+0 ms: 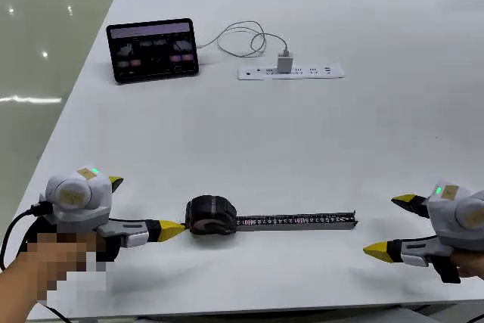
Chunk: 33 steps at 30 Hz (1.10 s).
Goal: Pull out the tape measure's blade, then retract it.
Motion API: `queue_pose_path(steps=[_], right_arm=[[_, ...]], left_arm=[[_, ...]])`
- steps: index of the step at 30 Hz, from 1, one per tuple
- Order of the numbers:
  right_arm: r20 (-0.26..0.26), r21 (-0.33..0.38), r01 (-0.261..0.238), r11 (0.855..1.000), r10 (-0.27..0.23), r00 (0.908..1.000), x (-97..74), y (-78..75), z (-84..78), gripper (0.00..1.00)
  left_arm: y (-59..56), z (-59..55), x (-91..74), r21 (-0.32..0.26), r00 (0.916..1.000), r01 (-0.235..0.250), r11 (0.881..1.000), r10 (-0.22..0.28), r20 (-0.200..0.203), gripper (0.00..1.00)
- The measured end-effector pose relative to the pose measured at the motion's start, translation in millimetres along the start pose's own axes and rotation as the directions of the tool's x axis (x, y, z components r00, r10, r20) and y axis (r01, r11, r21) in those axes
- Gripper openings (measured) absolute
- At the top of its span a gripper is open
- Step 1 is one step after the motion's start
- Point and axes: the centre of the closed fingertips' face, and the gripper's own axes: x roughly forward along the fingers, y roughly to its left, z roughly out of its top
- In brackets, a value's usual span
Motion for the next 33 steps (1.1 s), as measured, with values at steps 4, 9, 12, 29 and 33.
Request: queue_pose_path(steps=[4, 9, 12, 29, 33], right_arm=[[0.013, 0.025, 0.032, 0.999, -0.033, 0.9994, -9.2, -7.4, -5.7, 0.69], [0.02, 0.044, 0.049, 0.998, -0.049, 0.9986, -17.7, -8.0, -8.0, 0.69], [0.018, 0.042, 0.043, 0.998, -0.044, 0.9989, -18.5, -7.0, -10.7, 0.68], [0.048, 0.057, 0.034, 0.998, -0.037, 0.9982, -24.9, -10.0, -6.9, 0.85], [0.06, 0.068, 0.044, 0.997, -0.048, 0.997, -27.5, -12.8, -6.3, 0.89]], left_arm=[[3.4, 0.0, -11.7, -0.038, 0.9998, -0.015, 0.999, 0.016, 0.013, 1.0], [3.1, -11.2, -17.8, -0.046, 0.9999, -0.001, 0.999, 0.001, -0.015, 1.0], [-2.5, -16.9, -19.7, -0.052, 0.9991, 0.022, 0.998, -0.024, -0.035, 1.0], [-13.1, -19.3, -26.6, -0.066, 0.9988, 0.038, 0.997, -0.039, -0.028, 1.0], [-14.6, -20.1, -27.3, -0.068, 0.999, 0.036, 0.997, -0.038, -0.025, 1.0]])
